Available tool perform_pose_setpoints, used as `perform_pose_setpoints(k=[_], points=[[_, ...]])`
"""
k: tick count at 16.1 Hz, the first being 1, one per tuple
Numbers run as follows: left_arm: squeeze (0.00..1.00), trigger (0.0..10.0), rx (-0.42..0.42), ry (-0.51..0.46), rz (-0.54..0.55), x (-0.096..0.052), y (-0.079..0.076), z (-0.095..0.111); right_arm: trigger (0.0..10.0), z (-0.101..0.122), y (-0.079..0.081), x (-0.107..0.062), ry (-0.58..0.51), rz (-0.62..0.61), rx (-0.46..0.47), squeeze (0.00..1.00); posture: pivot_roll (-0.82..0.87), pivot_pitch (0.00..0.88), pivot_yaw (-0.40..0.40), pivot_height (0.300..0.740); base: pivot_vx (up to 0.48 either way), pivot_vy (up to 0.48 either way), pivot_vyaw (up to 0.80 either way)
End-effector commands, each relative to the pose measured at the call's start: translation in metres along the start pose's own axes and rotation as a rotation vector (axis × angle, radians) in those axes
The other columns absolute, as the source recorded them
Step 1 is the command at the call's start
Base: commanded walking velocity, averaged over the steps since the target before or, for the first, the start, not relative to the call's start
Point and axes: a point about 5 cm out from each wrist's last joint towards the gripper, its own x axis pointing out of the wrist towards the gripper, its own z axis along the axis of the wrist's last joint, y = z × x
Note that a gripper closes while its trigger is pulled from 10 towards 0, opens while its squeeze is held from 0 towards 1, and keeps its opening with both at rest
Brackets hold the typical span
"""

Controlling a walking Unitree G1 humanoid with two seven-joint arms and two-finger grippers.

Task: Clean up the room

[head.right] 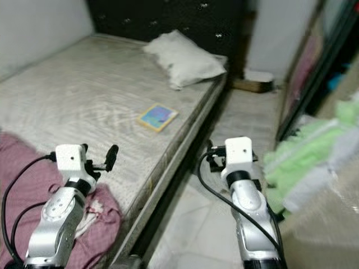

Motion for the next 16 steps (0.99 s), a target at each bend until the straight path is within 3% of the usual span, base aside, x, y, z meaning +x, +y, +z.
perform_pose_setpoints(k=[1,16], points=[[0.0,10.0,0.022,0.009,0.024,-0.0003,0.0077,0.0002,10.0,0.0035,0.0064,0.0023,-0.014,0.021,0.012,0.0,0.03,0.0,-0.017,0.74,0.0,0.0,0.8],[0.0,10.0,0.01,0.015,0.017,0.001,0.0043,-0.0017,10.0,0.0045,0.006,0.0049,-0.022,0.032,0.002,0.0,0.02,0.0,-0.018,0.74,0.0,0.0,0.8]])
